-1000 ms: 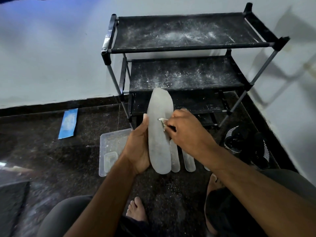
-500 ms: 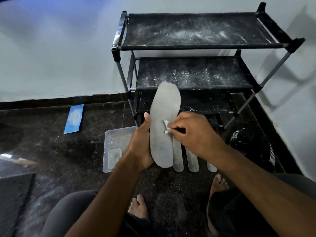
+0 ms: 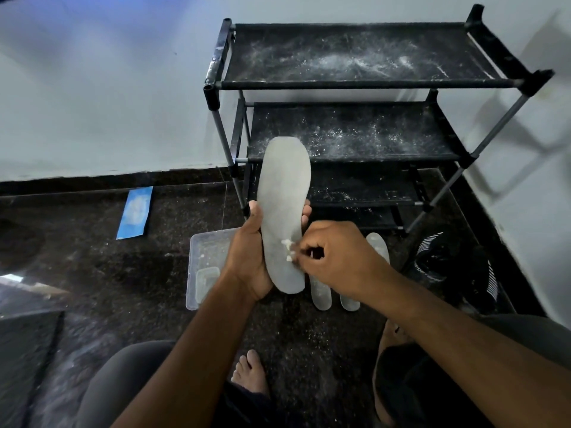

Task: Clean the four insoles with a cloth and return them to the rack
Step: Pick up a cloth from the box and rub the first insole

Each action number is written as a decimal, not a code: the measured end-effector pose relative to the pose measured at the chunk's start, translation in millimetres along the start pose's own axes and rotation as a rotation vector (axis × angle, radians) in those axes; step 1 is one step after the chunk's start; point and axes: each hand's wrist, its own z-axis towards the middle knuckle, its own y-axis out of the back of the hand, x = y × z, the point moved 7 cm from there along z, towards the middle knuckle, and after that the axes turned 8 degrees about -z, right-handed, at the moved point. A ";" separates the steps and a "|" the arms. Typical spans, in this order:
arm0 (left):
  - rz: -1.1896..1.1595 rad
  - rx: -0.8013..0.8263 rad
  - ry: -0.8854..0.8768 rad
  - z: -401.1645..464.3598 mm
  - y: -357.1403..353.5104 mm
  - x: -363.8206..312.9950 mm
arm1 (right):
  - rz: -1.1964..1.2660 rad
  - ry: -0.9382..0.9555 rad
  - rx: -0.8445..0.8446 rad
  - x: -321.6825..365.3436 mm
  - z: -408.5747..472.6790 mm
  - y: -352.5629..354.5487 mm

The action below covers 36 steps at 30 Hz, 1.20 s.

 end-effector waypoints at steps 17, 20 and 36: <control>0.115 -0.005 0.068 -6.0 -11.1 21.3 | -0.316 0.013 -0.224 4.2 6.0 20.2; 0.108 -0.012 0.071 -6.1 -14.3 27.2 | -0.357 -0.014 -0.247 2.4 6.5 21.6; 0.093 0.001 0.118 -2.7 -10.1 28.4 | -0.166 0.067 -0.123 11.8 9.4 9.5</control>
